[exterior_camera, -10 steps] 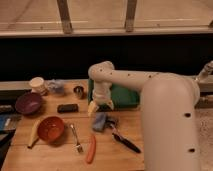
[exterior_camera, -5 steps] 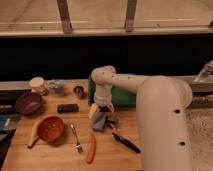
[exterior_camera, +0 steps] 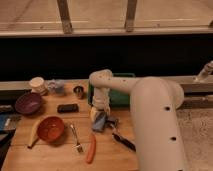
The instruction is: Place sponge in tray
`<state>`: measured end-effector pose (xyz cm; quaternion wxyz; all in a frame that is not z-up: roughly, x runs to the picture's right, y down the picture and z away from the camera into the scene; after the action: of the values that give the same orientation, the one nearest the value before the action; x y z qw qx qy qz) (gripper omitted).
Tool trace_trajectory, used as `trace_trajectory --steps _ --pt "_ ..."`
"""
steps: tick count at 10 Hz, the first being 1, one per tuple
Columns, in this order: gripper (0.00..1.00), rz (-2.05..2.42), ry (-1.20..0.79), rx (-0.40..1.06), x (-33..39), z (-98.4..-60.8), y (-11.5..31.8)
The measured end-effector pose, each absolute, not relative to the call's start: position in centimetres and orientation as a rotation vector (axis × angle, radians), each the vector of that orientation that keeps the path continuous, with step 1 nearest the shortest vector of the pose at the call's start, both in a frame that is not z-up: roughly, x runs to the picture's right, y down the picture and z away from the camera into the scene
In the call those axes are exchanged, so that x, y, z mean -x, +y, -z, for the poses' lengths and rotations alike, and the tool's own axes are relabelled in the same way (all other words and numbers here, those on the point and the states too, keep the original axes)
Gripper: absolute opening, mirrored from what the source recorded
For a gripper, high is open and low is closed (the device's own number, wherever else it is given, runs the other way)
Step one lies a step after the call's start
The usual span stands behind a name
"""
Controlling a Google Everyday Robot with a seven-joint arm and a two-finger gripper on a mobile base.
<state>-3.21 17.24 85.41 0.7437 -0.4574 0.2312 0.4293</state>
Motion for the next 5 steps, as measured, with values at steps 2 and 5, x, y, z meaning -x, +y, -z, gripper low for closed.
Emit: trace_trajectory --steps 2,5 --pt "0.20 -0.925 0.502 0.973 3.6 -84.3 16.7" --pt "0.00 -0.900 0.488 0.942 4.3 -83.2 16.4"
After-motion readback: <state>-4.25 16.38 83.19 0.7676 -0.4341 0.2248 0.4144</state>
